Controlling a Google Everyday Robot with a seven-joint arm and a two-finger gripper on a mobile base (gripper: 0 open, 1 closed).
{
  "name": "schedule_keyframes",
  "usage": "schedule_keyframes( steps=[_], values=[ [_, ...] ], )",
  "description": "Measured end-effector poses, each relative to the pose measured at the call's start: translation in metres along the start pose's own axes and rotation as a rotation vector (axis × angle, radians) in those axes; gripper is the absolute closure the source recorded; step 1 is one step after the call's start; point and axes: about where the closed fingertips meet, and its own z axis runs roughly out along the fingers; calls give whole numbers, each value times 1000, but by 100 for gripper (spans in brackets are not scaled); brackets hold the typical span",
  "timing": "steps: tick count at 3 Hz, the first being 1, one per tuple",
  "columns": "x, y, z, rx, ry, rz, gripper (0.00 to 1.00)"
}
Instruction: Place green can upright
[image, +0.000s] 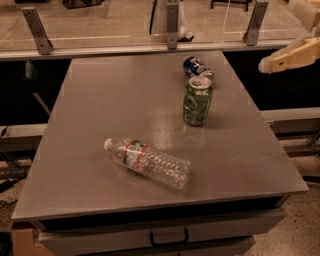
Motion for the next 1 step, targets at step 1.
schedule_keyframes(
  steps=[1],
  values=[
    [0, 1, 1, -2, 0, 1, 0]
  ],
)
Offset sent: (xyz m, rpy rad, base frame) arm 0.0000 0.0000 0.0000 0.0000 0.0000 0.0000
